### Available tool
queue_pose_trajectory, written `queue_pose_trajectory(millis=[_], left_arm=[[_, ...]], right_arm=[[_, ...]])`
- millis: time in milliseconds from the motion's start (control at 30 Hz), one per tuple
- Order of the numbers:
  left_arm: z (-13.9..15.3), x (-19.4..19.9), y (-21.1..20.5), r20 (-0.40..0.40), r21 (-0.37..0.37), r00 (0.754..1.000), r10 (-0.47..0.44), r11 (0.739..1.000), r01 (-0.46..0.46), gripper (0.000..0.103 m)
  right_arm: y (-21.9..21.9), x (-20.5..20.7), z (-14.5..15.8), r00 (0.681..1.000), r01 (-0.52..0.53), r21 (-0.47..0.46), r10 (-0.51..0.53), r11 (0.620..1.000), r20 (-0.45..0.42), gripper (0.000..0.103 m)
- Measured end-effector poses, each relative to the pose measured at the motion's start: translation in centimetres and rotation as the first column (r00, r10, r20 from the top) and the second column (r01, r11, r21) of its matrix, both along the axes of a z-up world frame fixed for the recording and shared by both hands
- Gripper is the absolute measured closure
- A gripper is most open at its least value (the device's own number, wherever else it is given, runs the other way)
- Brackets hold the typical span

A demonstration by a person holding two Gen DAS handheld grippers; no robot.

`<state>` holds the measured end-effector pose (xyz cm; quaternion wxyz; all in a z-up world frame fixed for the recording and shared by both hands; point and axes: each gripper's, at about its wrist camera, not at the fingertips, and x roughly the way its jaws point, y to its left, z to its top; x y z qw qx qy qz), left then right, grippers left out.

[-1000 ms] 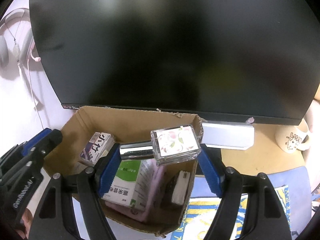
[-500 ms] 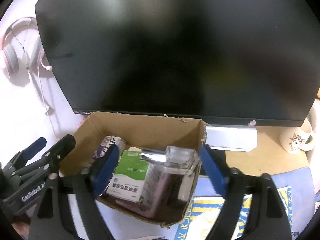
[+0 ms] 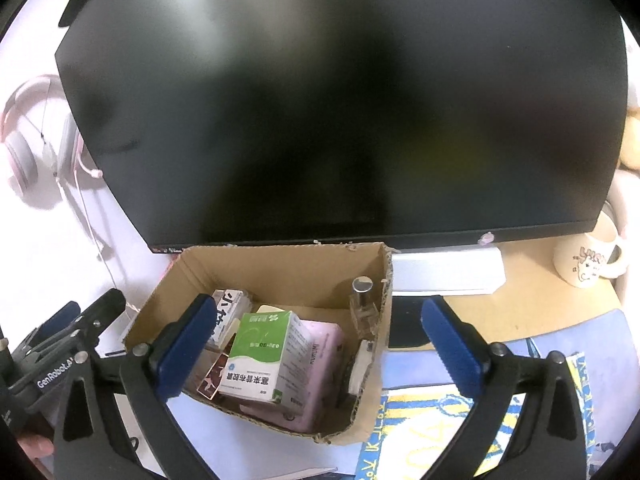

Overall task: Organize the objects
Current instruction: 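Withdraw both open grippers up and back from the cardboard box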

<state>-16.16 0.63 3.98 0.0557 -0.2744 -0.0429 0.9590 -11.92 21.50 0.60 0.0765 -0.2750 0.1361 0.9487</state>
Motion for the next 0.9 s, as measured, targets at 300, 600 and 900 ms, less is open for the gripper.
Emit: queue_pose_trajectory(millis=[300, 600, 900], left_arm=[[1.3, 1.5, -0.3, -0.028, -0.02, 1.0, -0.005, 1.0, 0.005, 0.0], [2.4, 3.5, 0.0, -0.05, -0.039, 0.999, -0.003, 0.999, 0.001, 0.0], [4.0, 7.4, 0.4, -0.099, -0.103, 0.994, -0.041, 0.994, 0.031, 0.0]], right_arm=[[1.2, 0.9, -0.1, 1.0, 0.013, -0.055, -0.012, 0.998, 0.014, 0.0], [2.4, 2.9, 0.2, 0.999, 0.038, -0.074, -0.038, 0.997, 0.003, 0.0], [2.6, 5.7, 0.4, 0.999, 0.036, -0.038, -0.037, 0.999, -0.031, 0.0]])
